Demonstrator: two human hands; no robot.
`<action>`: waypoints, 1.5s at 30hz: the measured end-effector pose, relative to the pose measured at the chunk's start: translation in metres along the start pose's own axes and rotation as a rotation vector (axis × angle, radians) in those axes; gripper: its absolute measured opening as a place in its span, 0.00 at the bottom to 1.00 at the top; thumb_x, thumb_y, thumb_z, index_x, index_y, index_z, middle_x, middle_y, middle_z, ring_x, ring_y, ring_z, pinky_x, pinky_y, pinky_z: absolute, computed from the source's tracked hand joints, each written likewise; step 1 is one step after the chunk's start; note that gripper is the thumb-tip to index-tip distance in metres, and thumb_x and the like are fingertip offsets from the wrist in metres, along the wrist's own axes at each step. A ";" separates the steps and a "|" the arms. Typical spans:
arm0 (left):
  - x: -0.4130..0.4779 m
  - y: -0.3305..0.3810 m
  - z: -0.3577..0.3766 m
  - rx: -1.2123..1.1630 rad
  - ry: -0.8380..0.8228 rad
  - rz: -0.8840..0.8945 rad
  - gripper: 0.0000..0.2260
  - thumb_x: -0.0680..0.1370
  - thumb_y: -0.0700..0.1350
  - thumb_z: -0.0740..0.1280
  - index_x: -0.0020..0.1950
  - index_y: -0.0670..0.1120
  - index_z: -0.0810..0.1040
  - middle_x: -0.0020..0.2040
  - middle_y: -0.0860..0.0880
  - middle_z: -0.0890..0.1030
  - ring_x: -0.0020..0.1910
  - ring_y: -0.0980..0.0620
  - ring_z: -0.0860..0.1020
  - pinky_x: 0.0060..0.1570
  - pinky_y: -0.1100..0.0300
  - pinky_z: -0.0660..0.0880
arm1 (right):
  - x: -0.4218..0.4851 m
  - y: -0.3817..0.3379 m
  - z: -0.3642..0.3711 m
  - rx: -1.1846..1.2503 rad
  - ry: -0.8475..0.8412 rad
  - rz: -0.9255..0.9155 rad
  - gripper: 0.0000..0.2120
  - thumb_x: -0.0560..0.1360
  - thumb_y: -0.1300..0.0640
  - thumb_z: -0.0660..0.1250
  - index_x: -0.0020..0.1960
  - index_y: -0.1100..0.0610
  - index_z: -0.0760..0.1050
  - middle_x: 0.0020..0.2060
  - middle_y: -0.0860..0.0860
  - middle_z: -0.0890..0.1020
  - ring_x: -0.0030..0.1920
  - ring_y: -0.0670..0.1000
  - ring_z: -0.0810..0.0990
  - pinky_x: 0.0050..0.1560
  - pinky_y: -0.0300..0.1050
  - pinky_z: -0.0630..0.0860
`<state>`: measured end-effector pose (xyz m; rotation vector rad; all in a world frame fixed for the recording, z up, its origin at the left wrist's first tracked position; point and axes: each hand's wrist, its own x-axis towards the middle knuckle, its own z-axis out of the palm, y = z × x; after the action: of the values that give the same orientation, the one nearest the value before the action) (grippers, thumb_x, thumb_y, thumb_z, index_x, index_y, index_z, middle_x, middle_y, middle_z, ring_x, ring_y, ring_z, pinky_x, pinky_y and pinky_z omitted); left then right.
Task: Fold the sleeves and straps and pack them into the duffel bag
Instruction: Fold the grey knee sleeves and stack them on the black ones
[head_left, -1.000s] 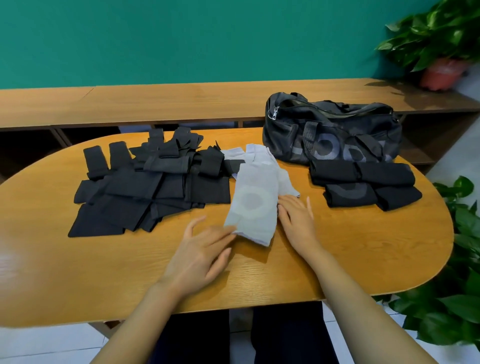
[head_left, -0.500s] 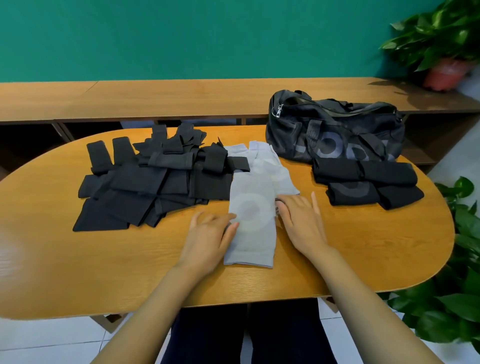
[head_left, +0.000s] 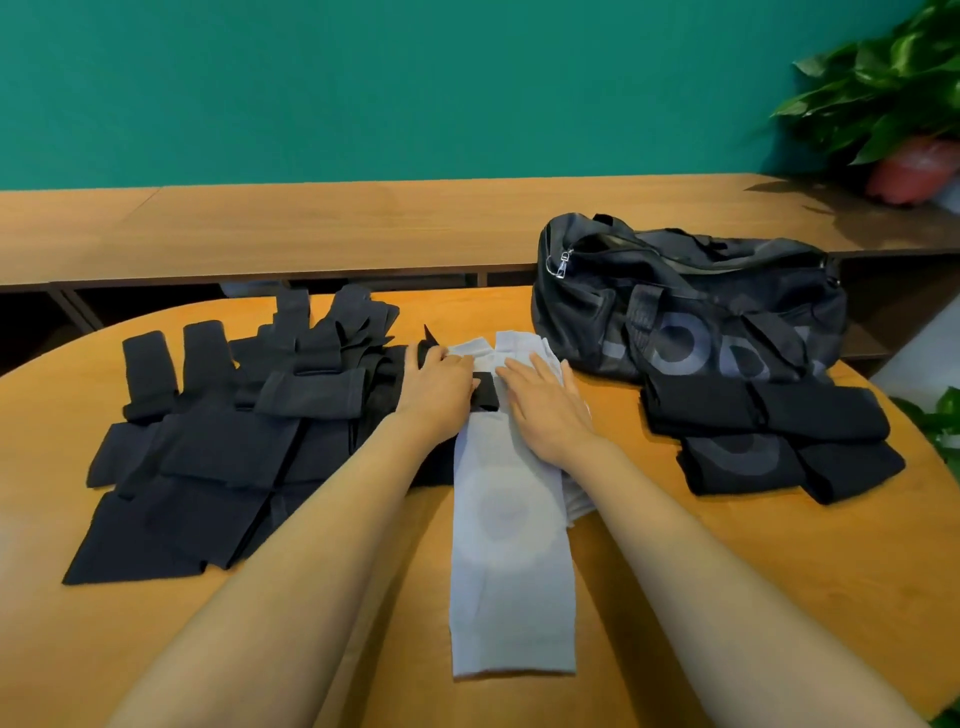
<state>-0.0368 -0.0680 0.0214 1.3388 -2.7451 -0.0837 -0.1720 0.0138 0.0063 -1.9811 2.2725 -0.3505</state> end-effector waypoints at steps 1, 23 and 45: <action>0.006 0.000 0.002 0.048 -0.037 -0.004 0.13 0.85 0.47 0.55 0.62 0.44 0.73 0.62 0.47 0.76 0.72 0.46 0.62 0.73 0.37 0.40 | 0.005 0.002 0.001 0.003 -0.016 -0.007 0.19 0.85 0.53 0.47 0.75 0.51 0.63 0.76 0.47 0.62 0.78 0.52 0.52 0.76 0.56 0.41; -0.030 -0.035 0.019 0.201 0.102 -0.197 0.11 0.85 0.48 0.55 0.58 0.44 0.73 0.55 0.48 0.80 0.74 0.50 0.63 0.71 0.37 0.32 | -0.003 0.011 0.030 -0.072 -0.129 0.131 0.25 0.84 0.44 0.41 0.80 0.48 0.51 0.80 0.48 0.51 0.79 0.57 0.45 0.75 0.63 0.40; -0.137 -0.003 0.032 -0.098 0.218 0.168 0.28 0.82 0.60 0.45 0.72 0.49 0.71 0.75 0.51 0.69 0.77 0.52 0.60 0.74 0.44 0.33 | -0.119 -0.013 0.009 -0.057 0.017 0.021 0.42 0.71 0.33 0.24 0.79 0.44 0.52 0.79 0.45 0.52 0.79 0.49 0.41 0.76 0.56 0.34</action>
<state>0.0462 0.0384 -0.0180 1.0224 -2.6190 -0.0563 -0.1406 0.1283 -0.0075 -1.9866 2.3370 -0.3048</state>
